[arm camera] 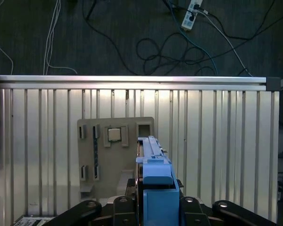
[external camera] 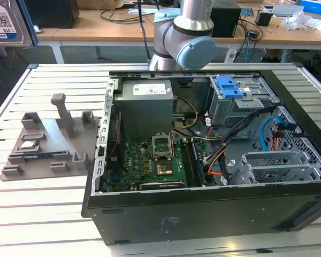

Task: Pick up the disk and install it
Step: 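Pick up the disk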

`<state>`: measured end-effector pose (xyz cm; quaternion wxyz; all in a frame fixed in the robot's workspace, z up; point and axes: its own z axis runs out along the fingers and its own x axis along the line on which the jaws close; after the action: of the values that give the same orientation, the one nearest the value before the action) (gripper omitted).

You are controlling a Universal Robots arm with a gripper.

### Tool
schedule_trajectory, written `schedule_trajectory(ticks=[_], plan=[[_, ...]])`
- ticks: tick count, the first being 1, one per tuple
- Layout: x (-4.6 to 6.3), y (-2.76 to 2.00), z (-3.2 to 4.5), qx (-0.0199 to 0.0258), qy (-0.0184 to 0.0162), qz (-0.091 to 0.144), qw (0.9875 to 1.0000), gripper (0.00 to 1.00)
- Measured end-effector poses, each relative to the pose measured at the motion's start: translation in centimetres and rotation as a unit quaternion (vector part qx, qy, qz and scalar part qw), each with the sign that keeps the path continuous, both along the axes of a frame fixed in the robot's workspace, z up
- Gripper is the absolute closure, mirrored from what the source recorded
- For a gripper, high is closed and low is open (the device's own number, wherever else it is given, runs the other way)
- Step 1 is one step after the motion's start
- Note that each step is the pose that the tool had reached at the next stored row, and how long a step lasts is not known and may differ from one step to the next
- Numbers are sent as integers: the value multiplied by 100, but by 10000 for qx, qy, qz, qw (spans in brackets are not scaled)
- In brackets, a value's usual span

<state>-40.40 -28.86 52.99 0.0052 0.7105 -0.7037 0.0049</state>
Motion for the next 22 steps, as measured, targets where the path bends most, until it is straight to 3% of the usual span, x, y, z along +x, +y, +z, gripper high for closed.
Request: schedule_trajectory(ticks=[18,22], plan=[[0,1,301,0,0,0,10000,63],[0,1,416,0,0,0,10000,63]])
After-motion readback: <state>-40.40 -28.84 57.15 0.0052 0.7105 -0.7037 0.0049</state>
